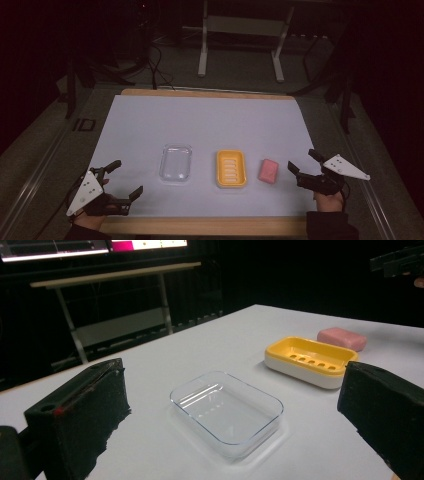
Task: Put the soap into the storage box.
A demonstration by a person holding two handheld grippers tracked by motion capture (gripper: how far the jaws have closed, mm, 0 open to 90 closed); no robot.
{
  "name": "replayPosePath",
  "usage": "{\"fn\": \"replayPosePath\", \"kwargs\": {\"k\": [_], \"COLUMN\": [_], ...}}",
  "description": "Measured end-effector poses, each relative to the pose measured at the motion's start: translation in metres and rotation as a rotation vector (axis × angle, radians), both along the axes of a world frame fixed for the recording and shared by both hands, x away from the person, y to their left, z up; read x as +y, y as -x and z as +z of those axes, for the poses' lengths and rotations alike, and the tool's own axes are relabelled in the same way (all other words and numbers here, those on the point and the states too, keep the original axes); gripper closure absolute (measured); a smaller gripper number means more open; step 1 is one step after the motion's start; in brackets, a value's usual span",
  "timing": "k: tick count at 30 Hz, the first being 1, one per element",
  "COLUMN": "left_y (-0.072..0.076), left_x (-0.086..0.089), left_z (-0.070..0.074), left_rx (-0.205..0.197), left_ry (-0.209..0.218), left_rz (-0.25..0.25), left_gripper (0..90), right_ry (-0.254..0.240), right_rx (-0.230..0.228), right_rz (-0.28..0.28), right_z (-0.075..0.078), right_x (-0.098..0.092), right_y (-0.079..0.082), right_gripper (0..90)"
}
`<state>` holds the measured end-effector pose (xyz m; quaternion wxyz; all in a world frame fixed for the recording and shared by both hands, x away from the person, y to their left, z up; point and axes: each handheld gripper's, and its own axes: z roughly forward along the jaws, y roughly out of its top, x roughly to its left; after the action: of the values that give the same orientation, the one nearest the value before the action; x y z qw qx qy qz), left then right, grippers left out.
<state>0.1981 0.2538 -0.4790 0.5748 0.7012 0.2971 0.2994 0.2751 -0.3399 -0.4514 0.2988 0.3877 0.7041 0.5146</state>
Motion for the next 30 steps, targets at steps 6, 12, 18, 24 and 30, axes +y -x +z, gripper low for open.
{"fn": "replayPosePath", "kwargs": {"k": [6, 12, 18, 24, 30], "left_y": [0.0, 0.0, 0.0, 0.0, 0.0], "left_x": [-0.001, 0.0, -0.002, -0.002, -0.003], "left_z": [0.0, 0.0, 0.0, 0.0, 0.0], "left_rx": [0.007, 0.025, 0.029, 0.041, 0.053], "left_ry": [0.005, 0.008, 0.003, 0.005, 0.007], "left_rz": [-0.005, -0.006, -0.017, -0.029, -0.035], "left_gripper": [0.2, 0.2, 0.2, 0.2, 0.2], "right_ry": [0.036, 0.12, 0.133, 0.192, 0.187], "right_rx": [-0.011, 0.042, 0.254, 0.405, 0.484], "right_rz": [-0.023, -0.04, -0.061, -0.143, -0.164], "right_z": [0.001, 0.002, -0.001, -0.009, -0.007], "right_x": [0.001, 0.002, -0.004, -0.015, -0.021], "right_y": [-0.005, -0.015, -0.033, -0.048, -0.051], "right_gripper": [10.4, 12.5, 12.5, 12.7, 12.8]}}
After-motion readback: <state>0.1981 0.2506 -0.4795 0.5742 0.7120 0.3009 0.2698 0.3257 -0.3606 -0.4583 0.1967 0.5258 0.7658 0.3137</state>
